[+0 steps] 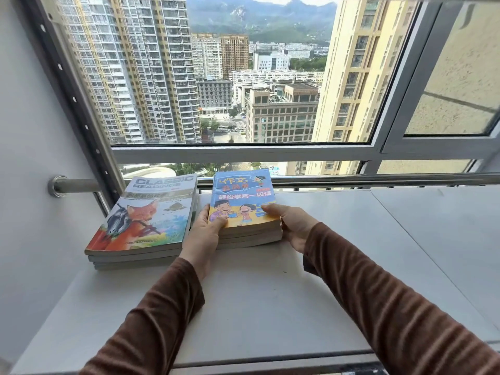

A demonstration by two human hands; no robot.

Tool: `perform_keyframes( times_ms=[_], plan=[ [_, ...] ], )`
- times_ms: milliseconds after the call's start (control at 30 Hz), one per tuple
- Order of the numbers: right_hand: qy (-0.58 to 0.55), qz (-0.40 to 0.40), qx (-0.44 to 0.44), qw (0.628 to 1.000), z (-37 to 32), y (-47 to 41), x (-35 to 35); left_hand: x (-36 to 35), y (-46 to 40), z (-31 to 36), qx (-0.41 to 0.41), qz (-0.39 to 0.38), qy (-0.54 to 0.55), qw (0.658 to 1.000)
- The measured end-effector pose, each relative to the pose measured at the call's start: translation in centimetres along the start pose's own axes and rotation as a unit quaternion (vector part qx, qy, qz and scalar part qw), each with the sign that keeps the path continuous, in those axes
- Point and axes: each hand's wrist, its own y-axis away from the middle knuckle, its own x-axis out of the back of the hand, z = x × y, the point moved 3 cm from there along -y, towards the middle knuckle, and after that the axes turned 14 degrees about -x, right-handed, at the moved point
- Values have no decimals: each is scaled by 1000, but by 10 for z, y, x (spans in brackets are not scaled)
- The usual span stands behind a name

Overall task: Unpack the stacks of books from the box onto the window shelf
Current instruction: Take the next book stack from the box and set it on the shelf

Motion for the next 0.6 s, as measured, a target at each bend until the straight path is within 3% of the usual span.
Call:
perform_keyframes(
  times_ms=[167, 600],
  plan=[
    [136, 66, 85, 985, 2, -1, 10, -5, 3, 2, 4, -2, 1, 1000],
    [186, 75, 113, 973, 6, -5, 5, -3, 0, 2, 8, -31, -28, 999]
  ],
)
